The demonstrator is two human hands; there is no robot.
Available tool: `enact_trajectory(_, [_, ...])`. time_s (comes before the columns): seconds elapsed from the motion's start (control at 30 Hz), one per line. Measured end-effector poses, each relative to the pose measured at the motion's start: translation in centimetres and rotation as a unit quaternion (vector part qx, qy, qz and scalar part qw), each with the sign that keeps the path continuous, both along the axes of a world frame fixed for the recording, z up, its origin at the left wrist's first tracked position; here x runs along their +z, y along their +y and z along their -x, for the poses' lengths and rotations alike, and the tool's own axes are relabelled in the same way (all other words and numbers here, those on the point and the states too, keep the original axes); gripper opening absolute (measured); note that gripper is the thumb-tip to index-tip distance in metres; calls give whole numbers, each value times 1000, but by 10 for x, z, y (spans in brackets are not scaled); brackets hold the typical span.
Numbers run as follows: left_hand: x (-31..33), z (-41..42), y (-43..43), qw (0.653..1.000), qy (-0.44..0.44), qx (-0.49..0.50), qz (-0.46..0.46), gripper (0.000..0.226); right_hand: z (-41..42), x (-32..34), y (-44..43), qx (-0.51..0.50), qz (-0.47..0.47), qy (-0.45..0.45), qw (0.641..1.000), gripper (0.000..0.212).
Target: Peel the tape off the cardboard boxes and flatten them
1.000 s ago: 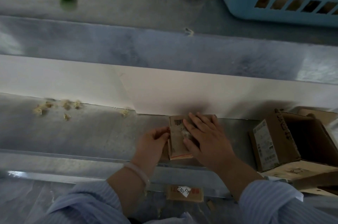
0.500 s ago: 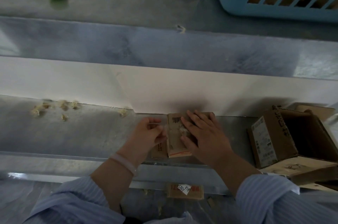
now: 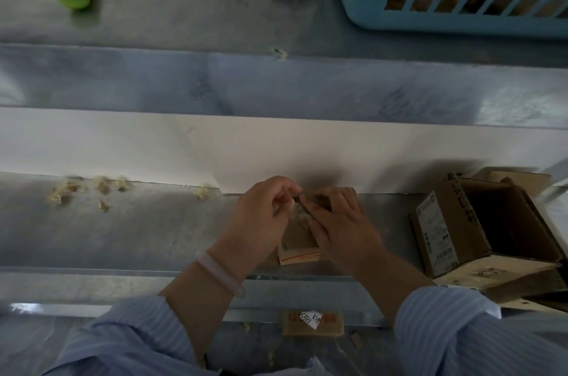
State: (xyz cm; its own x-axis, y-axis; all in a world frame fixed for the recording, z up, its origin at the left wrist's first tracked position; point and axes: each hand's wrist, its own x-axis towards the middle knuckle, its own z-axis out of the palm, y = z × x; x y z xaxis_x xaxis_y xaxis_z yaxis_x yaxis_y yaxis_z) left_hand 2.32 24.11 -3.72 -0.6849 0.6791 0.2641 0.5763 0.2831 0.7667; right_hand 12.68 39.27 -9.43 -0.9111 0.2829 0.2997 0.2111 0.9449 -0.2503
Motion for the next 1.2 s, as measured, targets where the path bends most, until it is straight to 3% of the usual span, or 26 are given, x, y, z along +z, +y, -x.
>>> enact_trajectory(0.2, [-8, -1, 4, 999, -23, 19, -23, 34, 1, 10, -1, -49, 164, 7, 985, 35])
enact_trajectory(0.3, [-13, 0, 5, 998, -37, 29, -29, 37, 1, 15, 0, -99, 233, 18, 967, 17])
enact_trajectory(0.43, [-22, -3, 16, 981, -189, 37, -35, 40, 7, 17, -2, -94, 210, 8, 973, 2])
enact_trajectory(0.6, [-35, -3, 22, 928, -357, 52, -92, 45, 10, 15, -4, -65, 237, -30, 969, 23])
enact_trajectory(0.8, [-32, 1, 19, 956, -292, -24, -29, 52, 16, 30, -6, -96, 320, -35, 942, 9])
enact_trajectory(0.93, [-32, 6, 20, 974, -215, -56, 38, 57, 20, 40, -5, -119, 386, -57, 913, 16])
enact_trajectory(1.13, [-29, 5, 23, 917, -397, -3, -48, 44, 23, 40, -6, -138, 397, -51, 906, 17])
enact_trajectory(1.2, [-30, 4, 25, 906, -419, 18, -60, 41, 23, 39, -8, -144, 393, -39, 907, 16])
